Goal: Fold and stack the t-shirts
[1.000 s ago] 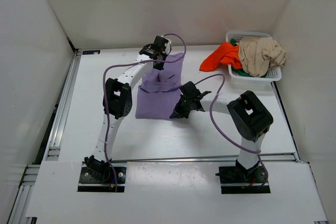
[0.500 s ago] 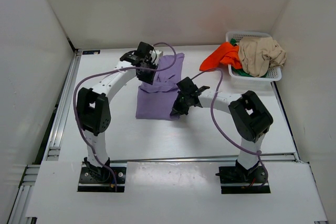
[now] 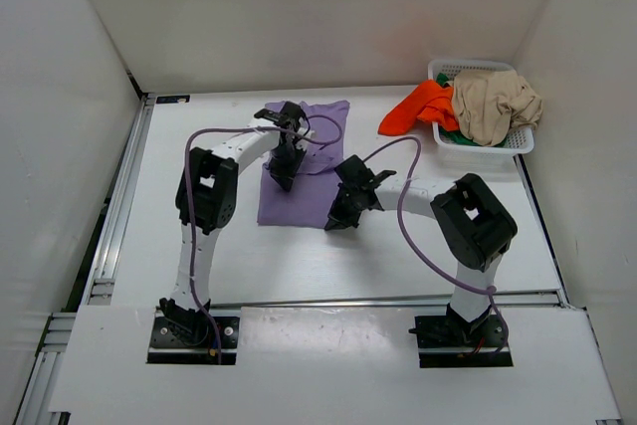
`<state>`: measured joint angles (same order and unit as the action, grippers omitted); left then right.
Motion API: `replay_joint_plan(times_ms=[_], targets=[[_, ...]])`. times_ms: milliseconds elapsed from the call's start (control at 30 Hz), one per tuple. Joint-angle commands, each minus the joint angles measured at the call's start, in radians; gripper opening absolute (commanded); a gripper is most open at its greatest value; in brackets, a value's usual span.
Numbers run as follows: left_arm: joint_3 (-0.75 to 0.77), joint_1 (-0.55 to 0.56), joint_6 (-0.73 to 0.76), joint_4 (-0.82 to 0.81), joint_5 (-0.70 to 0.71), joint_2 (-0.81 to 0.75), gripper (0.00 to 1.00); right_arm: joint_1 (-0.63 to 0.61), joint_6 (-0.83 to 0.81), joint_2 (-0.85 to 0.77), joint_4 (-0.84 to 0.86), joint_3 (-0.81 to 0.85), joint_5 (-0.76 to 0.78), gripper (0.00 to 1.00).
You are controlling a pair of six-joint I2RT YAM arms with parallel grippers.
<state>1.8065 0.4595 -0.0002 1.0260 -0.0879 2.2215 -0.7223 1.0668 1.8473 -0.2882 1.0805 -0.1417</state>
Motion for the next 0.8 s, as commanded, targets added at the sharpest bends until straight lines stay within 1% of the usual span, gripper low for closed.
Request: replay_joint_plan(times_ms=[0, 33, 100, 167, 267, 333, 433, 467, 500, 567, 600, 667, 733, 767], targets=[[0.073, -0.019, 0.0, -0.018, 0.058, -0.011, 0.23, -0.008, 0.004, -0.03, -0.012, -0.03, 0.008, 0.0], [0.073, -0.031, 0.0, -0.049, 0.074, 0.0, 0.23, -0.008, 0.004, -0.03, -0.012, -0.03, 0.008, 0.0], [0.111, -0.047, 0.0, -0.06, 0.1, 0.047, 0.22, -0.008, 0.004, -0.039, -0.012, -0.042, 0.008, 0.0], [0.184, -0.062, 0.0, -0.06, 0.114, 0.076, 0.22, -0.008, 0.004, -0.048, -0.012, -0.062, 0.008, 0.0], [0.249, -0.091, 0.0, -0.07, 0.123, 0.11, 0.22, -0.008, 0.004, -0.059, -0.012, -0.083, 0.008, 0.0], [0.277, -0.114, 0.0, -0.081, 0.137, 0.125, 0.25, -0.008, 0.004, -0.068, -0.012, -0.083, 0.017, 0.0], [0.336, -0.127, 0.0, -0.129, 0.177, 0.171, 0.25, -0.008, 0.004, -0.077, -0.012, -0.096, 0.017, 0.0], [0.381, -0.149, 0.0, -0.129, 0.177, 0.181, 0.27, -0.008, 0.004, -0.077, -0.012, -0.105, 0.017, 0.0], [0.402, -0.15, 0.0, -0.142, 0.192, 0.19, 0.29, -0.008, 0.004, -0.077, -0.012, -0.105, 0.017, 0.0], [0.439, -0.174, 0.0, -0.152, 0.192, 0.199, 0.3, -0.008, -0.007, -0.086, -0.023, -0.105, 0.017, 0.0], [0.451, -0.188, 0.0, -0.152, 0.192, 0.199, 0.33, -0.008, -0.007, -0.095, -0.023, -0.105, 0.027, 0.0], [0.461, -0.199, 0.0, -0.152, 0.134, 0.153, 0.36, -0.008, -0.028, -0.095, -0.035, -0.094, 0.039, 0.0], [0.401, -0.199, 0.0, -0.161, 0.088, 0.089, 0.39, -0.008, -0.037, -0.105, -0.046, -0.094, 0.039, 0.0], [0.381, -0.199, 0.0, -0.161, 0.088, 0.089, 0.4, -0.008, -0.048, -0.105, -0.046, -0.085, 0.039, 0.0]])
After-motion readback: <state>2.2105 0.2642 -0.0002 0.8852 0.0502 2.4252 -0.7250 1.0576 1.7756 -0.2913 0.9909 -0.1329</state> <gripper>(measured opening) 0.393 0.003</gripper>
